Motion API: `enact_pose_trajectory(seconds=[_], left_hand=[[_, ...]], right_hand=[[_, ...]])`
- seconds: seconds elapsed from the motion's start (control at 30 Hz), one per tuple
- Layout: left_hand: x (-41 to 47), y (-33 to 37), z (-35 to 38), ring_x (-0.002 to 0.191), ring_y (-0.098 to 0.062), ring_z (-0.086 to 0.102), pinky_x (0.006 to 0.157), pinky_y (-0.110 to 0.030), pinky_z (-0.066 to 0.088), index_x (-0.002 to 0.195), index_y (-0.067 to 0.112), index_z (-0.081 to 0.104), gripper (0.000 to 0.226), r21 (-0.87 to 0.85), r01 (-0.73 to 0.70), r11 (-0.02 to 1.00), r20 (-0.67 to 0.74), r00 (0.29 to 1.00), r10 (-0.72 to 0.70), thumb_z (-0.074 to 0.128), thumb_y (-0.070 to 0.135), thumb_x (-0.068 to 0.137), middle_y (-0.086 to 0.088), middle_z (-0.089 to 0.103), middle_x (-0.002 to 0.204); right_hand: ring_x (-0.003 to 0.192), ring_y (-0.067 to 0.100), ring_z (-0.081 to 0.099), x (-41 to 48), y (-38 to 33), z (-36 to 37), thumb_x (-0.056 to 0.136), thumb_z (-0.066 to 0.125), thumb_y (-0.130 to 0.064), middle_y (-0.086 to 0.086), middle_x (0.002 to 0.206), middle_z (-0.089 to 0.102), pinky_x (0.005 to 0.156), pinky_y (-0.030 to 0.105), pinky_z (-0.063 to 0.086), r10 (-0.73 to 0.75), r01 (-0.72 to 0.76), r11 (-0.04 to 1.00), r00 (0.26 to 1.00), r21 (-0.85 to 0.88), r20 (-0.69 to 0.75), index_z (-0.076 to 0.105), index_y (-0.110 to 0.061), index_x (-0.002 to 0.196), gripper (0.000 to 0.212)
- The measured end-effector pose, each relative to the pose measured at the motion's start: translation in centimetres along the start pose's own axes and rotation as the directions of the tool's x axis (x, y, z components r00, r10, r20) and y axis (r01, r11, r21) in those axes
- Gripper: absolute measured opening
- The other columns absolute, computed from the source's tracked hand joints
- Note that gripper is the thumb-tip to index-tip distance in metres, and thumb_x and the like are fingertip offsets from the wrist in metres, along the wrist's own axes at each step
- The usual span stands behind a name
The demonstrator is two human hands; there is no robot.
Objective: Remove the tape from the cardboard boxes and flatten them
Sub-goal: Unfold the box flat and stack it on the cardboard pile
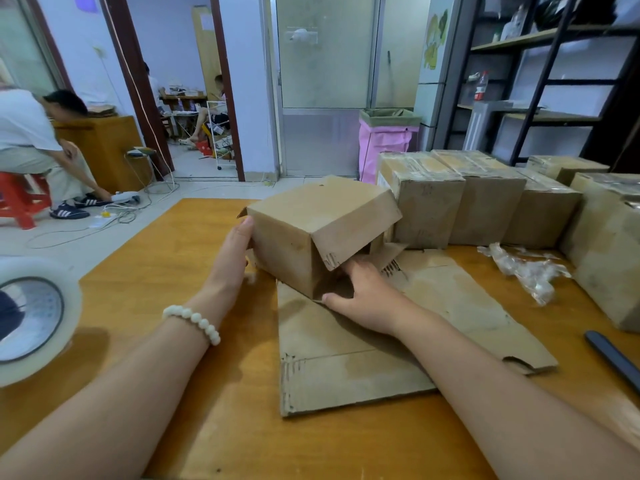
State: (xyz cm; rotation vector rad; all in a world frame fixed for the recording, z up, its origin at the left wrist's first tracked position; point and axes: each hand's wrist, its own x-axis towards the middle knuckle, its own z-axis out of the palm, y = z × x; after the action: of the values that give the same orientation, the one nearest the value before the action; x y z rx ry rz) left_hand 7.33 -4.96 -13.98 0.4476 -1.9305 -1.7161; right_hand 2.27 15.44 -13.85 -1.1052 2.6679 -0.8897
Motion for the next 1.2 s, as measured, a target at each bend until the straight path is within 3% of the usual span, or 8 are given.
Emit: enact_pose_trajectory(seconds=[0.1,0.3,0.47,0.63,0.8,0.93,1.07,1.2], left_hand=[[-0.3,0.9,-0.5,0.079,-0.01,0.051,0.069,-0.023,0.039,0.095,0.025,0.06,0.037,-0.024,0.006,1.0,-0.074,0.997,-0.008,0.031,0.047,0.103,0.003,0.058,0.093],[0.1,0.4,-2.1,0.12,-0.019,0.051,0.104,-0.037,0.037,0.126,0.017,0.06,0.045,0.09,-0.072,0.993,-0.027,0.997,0.075,0.048,0.047,0.095,-0.001,0.06,0.125],[0.0,0.5,-1.6,0.13,-0.016,0.043,0.113,-0.034,0.03,0.143,0.019,0.041,0.061,-0.003,-0.012,1.0,0.122,0.992,0.013,0.033,0.06,0.098,-0.001,0.043,0.146],[-0.3,1.1,-1.2,0.116,-0.014,0.045,0.092,-0.029,0.037,0.142,0.02,0.037,0.055,-0.048,0.051,0.998,0.098,0.994,-0.046,0.031,0.054,0.1,0.01,0.048,0.125],[-1.0,2.0,-1.0,0.112,-0.016,0.055,0.104,-0.045,0.043,0.117,0.024,0.048,0.052,-0.125,0.044,0.991,0.101,0.994,-0.031,0.048,0.058,0.077,0.011,0.058,0.112],[-0.9,2.0,-1.3,0.105,-0.012,0.056,0.091,-0.026,0.047,0.11,0.02,0.055,0.027,-0.208,0.015,0.978,0.071,0.998,0.0,0.055,0.037,0.09,0.007,0.061,0.107],[-0.5,1.6,-2.3,0.112,-0.015,0.052,0.085,-0.019,0.042,0.133,0.012,0.047,0.074,-0.08,-0.067,0.995,0.015,0.998,0.069,0.068,0.042,0.068,0.003,0.057,0.12],[-0.5,1.3,-2.4,0.103,-0.013,0.054,0.074,-0.015,0.043,0.129,0.015,0.049,0.061,-0.01,-0.11,0.994,-0.05,0.993,0.11,0.072,0.033,0.076,0.004,0.058,0.114]], right_hand=[[0.137,0.015,0.023,-0.2,0.4,-0.2,0.085,0.063,-0.047,-0.002,0.146,0.031,0.114,0.034,0.025,0.01,-0.01,0.997,1.0,0.074,0.001,0.031,-0.026,0.144,0.071],[0.127,0.015,0.043,0.1,0.8,-0.2,0.062,0.062,-0.075,-0.001,0.135,0.046,0.108,0.039,0.038,0.053,-0.041,0.981,0.997,0.189,-0.059,0.047,-0.031,0.135,0.086],[0.114,0.012,0.054,-0.2,0.9,-0.6,0.082,0.071,-0.036,-0.003,0.125,0.057,0.091,0.021,0.042,0.024,-0.014,0.961,0.999,0.276,-0.032,0.056,-0.023,0.126,0.049],[0.097,0.008,0.053,-0.5,0.6,-1.5,0.088,0.065,-0.029,-0.009,0.109,0.056,0.07,0.008,0.04,0.015,0.0,0.96,0.999,0.281,-0.052,0.052,-0.024,0.126,0.041],[0.104,0.01,0.052,-0.4,0.8,-1.9,0.089,0.063,-0.034,-0.011,0.106,0.054,0.082,0.022,0.037,0.067,-0.047,0.964,0.996,0.263,-0.064,0.054,-0.028,0.11,0.023],[0.105,0.012,0.052,-0.1,1.5,-2.0,0.086,0.064,-0.043,-0.005,0.107,0.059,0.084,0.029,0.042,0.131,-0.109,0.961,0.989,0.255,-0.068,0.053,-0.024,0.093,0.023],[0.105,0.018,0.053,0.1,2.0,-2.1,0.083,0.066,-0.048,0.001,0.109,0.06,0.089,0.033,0.046,0.169,-0.149,0.962,0.983,0.23,-0.072,0.054,-0.018,0.095,0.035],[0.105,0.018,0.053,0.3,2.4,-2.0,0.081,0.068,-0.049,0.001,0.109,0.061,0.09,0.034,0.046,0.208,-0.183,0.956,0.974,0.229,-0.091,0.055,-0.018,0.097,0.038]])
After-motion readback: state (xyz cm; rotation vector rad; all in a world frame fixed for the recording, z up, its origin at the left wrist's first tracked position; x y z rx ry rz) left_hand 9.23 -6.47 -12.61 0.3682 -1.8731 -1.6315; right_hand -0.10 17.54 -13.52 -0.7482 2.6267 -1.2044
